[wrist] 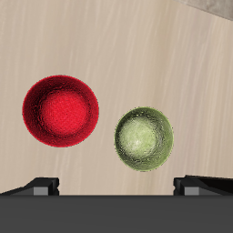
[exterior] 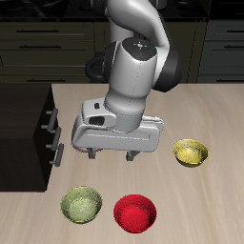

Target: Place the green bowl on top of the wooden cabinet

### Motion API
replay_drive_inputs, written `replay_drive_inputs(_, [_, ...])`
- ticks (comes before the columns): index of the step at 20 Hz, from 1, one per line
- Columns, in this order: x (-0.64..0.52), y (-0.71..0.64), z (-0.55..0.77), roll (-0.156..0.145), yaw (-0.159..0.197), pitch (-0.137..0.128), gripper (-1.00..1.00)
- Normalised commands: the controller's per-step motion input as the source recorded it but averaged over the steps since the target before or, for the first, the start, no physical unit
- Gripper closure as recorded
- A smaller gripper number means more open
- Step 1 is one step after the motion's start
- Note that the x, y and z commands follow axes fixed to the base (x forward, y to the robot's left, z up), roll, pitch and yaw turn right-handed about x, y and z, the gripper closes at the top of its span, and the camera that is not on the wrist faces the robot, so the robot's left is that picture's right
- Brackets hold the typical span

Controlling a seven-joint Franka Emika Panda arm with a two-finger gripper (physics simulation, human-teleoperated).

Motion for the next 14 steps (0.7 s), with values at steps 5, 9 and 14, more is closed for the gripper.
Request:
replay_drive_inputs(5, [0.04, -0.04, -0.12, -0.010, 0.016, -0.009, -1.00])
replay_drive_inputs(9, [0.00, -0.04, -0.17, -0.012, 0.005, 0.007, -1.00])
replay_drive_inputs(14, [-0.02, -0.06, -0.20, -0.006, -0.013, 0.012, -1.00])
